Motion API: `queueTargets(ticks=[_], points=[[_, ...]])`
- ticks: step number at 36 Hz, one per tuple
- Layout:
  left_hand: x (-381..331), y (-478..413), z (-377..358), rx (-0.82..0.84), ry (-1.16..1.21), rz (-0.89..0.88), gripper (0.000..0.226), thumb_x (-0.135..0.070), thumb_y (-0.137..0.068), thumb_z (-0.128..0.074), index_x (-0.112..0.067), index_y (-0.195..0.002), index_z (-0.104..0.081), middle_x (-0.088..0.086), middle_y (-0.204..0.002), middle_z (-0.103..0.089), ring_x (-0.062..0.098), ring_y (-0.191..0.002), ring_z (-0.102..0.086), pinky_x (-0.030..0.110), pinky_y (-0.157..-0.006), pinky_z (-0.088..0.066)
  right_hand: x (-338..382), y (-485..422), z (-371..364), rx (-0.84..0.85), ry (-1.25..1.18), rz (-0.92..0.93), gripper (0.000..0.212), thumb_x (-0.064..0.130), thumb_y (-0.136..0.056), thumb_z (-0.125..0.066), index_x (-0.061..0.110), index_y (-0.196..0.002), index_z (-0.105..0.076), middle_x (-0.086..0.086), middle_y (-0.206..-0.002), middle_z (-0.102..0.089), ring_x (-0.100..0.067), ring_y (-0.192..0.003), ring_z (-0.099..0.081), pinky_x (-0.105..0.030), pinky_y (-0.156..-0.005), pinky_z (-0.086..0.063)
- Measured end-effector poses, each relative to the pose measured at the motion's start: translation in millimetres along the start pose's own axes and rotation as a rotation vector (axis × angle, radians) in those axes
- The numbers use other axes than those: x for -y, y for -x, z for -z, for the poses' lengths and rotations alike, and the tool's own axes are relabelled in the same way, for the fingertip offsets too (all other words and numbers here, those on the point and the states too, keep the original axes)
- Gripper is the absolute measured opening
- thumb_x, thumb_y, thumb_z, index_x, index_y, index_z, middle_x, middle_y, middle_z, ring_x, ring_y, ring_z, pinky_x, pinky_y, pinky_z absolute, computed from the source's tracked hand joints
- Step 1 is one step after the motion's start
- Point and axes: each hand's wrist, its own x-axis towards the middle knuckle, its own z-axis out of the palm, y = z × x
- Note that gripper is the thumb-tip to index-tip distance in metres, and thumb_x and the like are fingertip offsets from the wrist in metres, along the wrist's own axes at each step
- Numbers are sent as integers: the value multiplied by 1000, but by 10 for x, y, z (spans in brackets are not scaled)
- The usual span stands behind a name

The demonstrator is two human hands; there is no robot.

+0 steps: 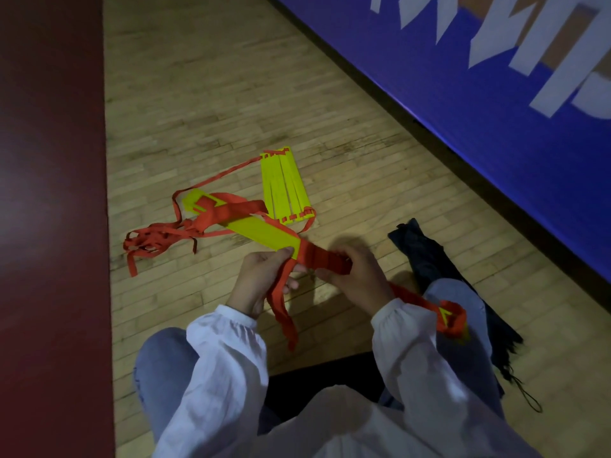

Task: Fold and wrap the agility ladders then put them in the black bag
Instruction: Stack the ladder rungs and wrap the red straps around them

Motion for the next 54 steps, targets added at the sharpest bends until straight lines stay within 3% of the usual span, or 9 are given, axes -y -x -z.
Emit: queueTargets(ticks=[8,17,20,24,28,32,38,43,54], points=[[52,-2,57,16,-80,-53,39,-20,-97,-52,15,-91,-67,6,-41,-58,10,-28,-44,14,-32,-34,25,1,152,144,-44,-26,49,39,-80,-75,16,-122,-61,1,-115,-60,-12,-103,-57,-19,-77,-43],[128,-9,124,118,-49,-96,33,-21,-95,-56,2,-78,-72,20,-62,-65,12,-34,-50,17,-36,-41,5,-2,231,162,-75,-97,45,40,-83,-72,13,-118,-66,0,-106,-67,-14,-100,-62,-17,-71,-42],[96,8,130,154,-19,-48,31,-21,-96,-54,2,-79,-69,16,-63,-68,10,-33,-52,15,-32,-39,26,8,213,121,-107,-92,38,35,-82,-74,12,-111,-67,1,-100,-67,-13,-96,-62,-20,-75,-45],[96,-28,155,183,6,5,32,-28,-94,-55,-10,-72,-71,28,-99,-68,13,-38,-56,17,-33,-41,65,13,179,52,-131,-98,33,32,-80,-77,15,-107,-67,4,-95,-66,-10,-90,-61,-23,-76,-46],[49,-14,138,184,48,79,34,-32,-96,-52,0,-95,-64,18,-96,-72,13,-41,-57,18,-34,-44,53,15,146,-27,-114,-91,32,30,-75,-80,17,-103,-69,4,-94,-68,-12,-92,-63,-28,-80,-50],[14,-34,111,138,94,90,25,-32,-97,-50,-9,-107,-54,20,-94,-71,17,-41,-56,18,-35,-42,57,24,125,-93,-75,-96,32,32,-72,-82,17,-98,-71,3,-92,-70,-13,-89,-64,-34,-83,-52],[12,-45,76,121,123,61,16,-21,-93,-51,-7,-102,-51,16,-84,-71,17,-43,-56,19,-36,-42,79,32,79,-143,-42,-127,34,35,-70,-82,19,-98,-71,3,-92,-71,-15,-90,-65,-38,-85,-53],[40,-81,67,54,117,38,33,-32,-94,-54,-3,-111,-56,17,-81,-72,18,-43,-57,19,-37,-42,125,49,39,-166,-22,-118,32,31,-68,-84,17,-94,-70,3,-89,-71,-15,-88,-65,-40,-84,-52],[17,-98,60,16,102,56,53,-56,-90,-49,-5,-100,-60,20,-80,-70,18,-41,-56,19,-36,-40,120,64,-13,-165,-4,-111,29,31,-67,-85,19,-88,-69,6,-84,-70,-15,-85,-64,-43,-84,-50]])
